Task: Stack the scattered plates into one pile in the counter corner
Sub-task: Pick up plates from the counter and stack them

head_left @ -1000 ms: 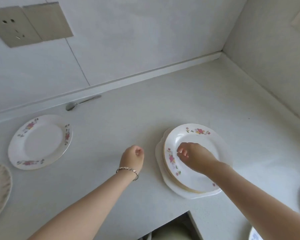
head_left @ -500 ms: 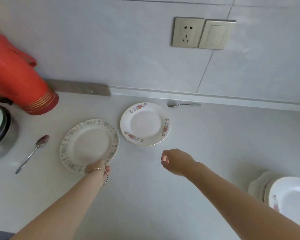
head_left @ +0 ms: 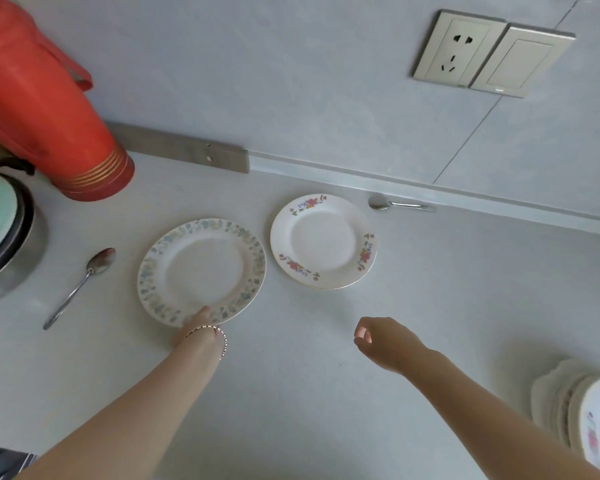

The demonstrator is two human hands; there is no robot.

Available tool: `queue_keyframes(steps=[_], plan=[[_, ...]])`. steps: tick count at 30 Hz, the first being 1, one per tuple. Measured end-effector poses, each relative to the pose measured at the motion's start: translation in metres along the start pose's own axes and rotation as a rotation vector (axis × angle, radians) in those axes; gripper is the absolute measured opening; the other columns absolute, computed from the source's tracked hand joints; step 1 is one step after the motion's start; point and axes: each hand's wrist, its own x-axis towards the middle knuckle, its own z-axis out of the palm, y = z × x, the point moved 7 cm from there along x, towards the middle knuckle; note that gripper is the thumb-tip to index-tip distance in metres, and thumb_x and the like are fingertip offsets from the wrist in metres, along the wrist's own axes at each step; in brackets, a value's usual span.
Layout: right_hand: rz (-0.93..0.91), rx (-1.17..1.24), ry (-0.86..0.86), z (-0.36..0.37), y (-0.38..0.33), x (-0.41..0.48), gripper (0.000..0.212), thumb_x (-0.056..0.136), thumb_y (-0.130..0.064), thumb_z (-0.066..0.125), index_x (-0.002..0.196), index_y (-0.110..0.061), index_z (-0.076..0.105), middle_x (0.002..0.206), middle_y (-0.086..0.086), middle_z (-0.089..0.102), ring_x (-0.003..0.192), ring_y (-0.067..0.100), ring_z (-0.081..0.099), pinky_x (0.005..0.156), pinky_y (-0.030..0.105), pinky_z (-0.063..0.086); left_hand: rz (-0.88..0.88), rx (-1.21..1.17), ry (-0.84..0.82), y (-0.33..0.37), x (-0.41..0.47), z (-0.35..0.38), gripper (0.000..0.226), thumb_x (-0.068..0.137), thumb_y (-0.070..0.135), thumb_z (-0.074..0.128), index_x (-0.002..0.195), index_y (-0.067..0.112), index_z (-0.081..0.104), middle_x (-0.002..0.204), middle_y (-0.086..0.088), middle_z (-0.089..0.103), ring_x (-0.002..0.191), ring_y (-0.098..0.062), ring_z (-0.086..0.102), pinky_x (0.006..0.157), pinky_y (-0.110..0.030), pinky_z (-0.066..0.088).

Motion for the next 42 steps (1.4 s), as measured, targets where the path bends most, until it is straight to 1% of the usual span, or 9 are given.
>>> queue_keyframes(steps=[4,7,10,13,17,23,30,36,42], plan=[[0.027,-0.011,-0.002,0.007,0.020,-0.014,0.024,0.093,-0.028,0.040,0.108,-0.021,0.059,0.113,-0.002,0.062,0.100,0.016,0.059,0.080,0.026,0.044,0.012,0.260,-0.224,0.008,0.007,0.024,0.043,0.088,0.013,0.062,0.130,0.007,0.051,0.079,0.002,0.054,0.058,-0.010,0.050,0.058,-0.015,0.045],[0.057,-0.007,0.016,0.007,0.040,-0.026,0.022,0.093,-0.027,0.041,0.105,-0.022,0.059,0.104,-0.004,0.061,0.097,0.016,0.059,0.077,0.025,0.044,0.078,0.426,-0.293,0.018,0.003,0.028,0.006,0.090,0.012,0.060,0.086,0.008,0.057,0.055,0.003,0.050,0.035,-0.005,0.048,0.032,-0.013,0.037],[0.084,0.043,0.071,0.001,0.063,-0.038,0.020,0.093,-0.027,0.042,0.101,-0.023,0.059,0.094,-0.008,0.055,0.088,0.013,0.055,0.073,0.023,0.041,0.120,0.467,-0.337,0.013,-0.008,0.023,0.030,0.090,0.010,0.060,0.063,0.014,0.045,0.050,0.004,0.053,0.035,-0.002,0.049,0.030,-0.012,0.038],[0.097,0.071,0.111,-0.004,0.088,-0.055,0.022,0.093,-0.025,0.043,0.105,-0.021,0.061,0.092,-0.010,0.055,0.085,0.011,0.052,0.074,0.022,0.040,0.099,0.577,-0.437,-0.009,-0.037,0.014,0.027,0.084,0.007,0.066,0.065,0.013,0.048,0.053,0.002,0.057,0.025,-0.001,0.050,0.031,-0.009,0.041],[0.142,0.115,0.161,-0.010,0.135,-0.081,0.011,0.091,-0.025,0.046,0.089,-0.030,0.056,0.085,-0.010,0.056,0.084,0.012,0.055,0.079,0.025,0.047,0.117,0.654,-0.620,-0.053,-0.102,0.014,0.022,0.083,0.000,0.065,0.070,0.012,0.052,0.068,-0.001,0.054,0.054,-0.007,0.051,0.032,-0.006,0.042],[0.271,0.162,0.280,-0.029,0.230,-0.145,0.021,0.093,-0.021,0.044,0.101,-0.019,0.063,0.090,-0.004,0.062,0.095,0.018,0.063,0.084,0.029,0.046,0.201,0.984,-0.887,-0.153,-0.196,0.010,0.026,0.080,-0.008,0.063,0.064,0.010,0.054,0.045,0.001,0.057,0.025,0.000,0.046,0.033,-0.006,0.038],[0.570,0.348,0.435,-0.016,0.358,-0.238,0.022,0.092,-0.026,0.046,0.103,-0.023,0.064,0.099,-0.005,0.065,0.097,0.018,0.062,0.081,0.028,0.049,0.296,1.357,-1.127,-0.287,-0.270,-0.024,0.024,0.075,-0.009,0.066,0.060,0.009,0.059,0.037,0.006,0.058,0.048,-0.015,0.047,0.036,-0.010,0.039],[0.767,0.444,0.468,0.025,0.432,-0.291,0.019,0.091,-0.024,0.042,0.093,-0.026,0.060,0.102,0.000,0.067,0.092,0.023,0.062,0.068,0.026,0.045,0.204,1.588,-1.178,-0.380,-0.294,-0.067,0.023,0.075,-0.009,0.067,0.063,0.010,0.062,0.056,-0.003,0.062,0.047,-0.013,0.053,0.036,-0.011,0.042],[0.877,0.528,0.493,0.056,0.467,-0.310,0.029,0.091,-0.017,0.040,0.109,-0.021,0.062,0.110,0.001,0.066,0.096,0.024,0.061,0.073,0.028,0.046,0.255,1.747,-1.198,-0.421,-0.298,-0.085,0.024,0.075,-0.007,0.068,0.064,0.014,0.061,0.065,-0.003,0.063,0.057,-0.013,0.055,0.039,-0.011,0.044]])
